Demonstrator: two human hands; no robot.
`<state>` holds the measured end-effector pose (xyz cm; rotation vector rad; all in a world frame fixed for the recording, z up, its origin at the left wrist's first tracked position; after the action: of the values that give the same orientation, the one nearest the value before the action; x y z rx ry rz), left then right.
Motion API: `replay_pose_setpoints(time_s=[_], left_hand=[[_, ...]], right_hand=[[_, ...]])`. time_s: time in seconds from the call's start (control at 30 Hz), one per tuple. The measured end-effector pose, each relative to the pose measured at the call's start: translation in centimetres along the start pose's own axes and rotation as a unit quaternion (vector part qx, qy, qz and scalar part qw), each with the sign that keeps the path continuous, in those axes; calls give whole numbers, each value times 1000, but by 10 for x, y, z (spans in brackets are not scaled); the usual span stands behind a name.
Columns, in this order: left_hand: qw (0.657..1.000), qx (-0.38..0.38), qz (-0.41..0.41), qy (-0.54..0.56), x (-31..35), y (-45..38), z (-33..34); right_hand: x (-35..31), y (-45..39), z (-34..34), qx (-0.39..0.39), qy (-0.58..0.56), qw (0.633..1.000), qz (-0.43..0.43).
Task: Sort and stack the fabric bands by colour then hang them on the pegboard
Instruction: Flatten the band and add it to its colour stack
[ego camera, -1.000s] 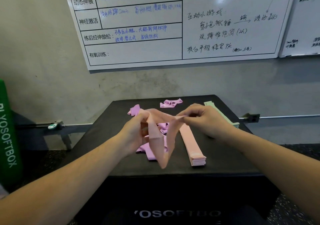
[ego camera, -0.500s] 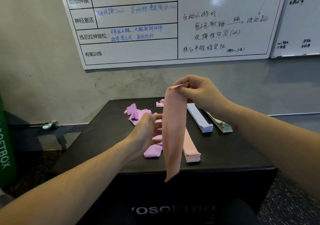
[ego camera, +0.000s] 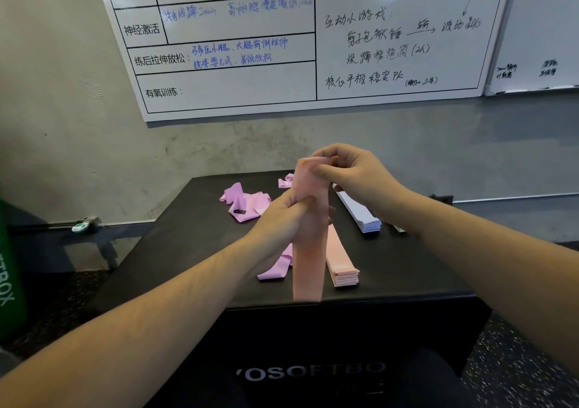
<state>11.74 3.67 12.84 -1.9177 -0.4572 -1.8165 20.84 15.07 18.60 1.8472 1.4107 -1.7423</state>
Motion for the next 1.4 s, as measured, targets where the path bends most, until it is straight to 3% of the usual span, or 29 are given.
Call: replay_pose_setpoints(time_s=[0.2, 0.33, 0.43, 0.57, 0.7, 1.03, 1.13, 1.3, 1.4], left_hand=[[989, -2, 16, 150, 4, -7, 7], [973, 43, -37, 222, 8, -11, 6], [977, 51, -66, 196, 7, -21, 2], [975, 55, -73, 204, 2, -35, -4], [965, 99, -90, 227, -4, -52, -13], [964, 187, -69, 174, -19, -102, -14], [968, 188, -77, 145, -27, -116, -10], [967, 211, -80, 120, -41, -151, -15], [961, 237, -107, 89, -54, -173, -20]], right_hand=[[36, 20, 3, -38, -1, 994, 102], [67, 40, 5, -120, 20, 978, 171], [85, 56, 6, -174, 36, 968, 177], [100, 66, 0, -151, 50, 976, 150], [118, 75, -10, -141, 42, 973, 178], [139, 88, -41, -11, -21, 992, 121], [145, 89, -42, -35, -27, 988, 151], [157, 92, -42, -174, -39, 969, 171], [171, 85, -47, -118, 56, 984, 120]])
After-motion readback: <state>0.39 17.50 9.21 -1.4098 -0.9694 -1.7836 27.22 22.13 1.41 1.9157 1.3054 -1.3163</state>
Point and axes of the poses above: each hand's wrist, its own y-axis away from the middle knuckle, its own z-axis out of the palm, x = y × z, the point moved 4 cm from there along -y, towards the middle knuckle
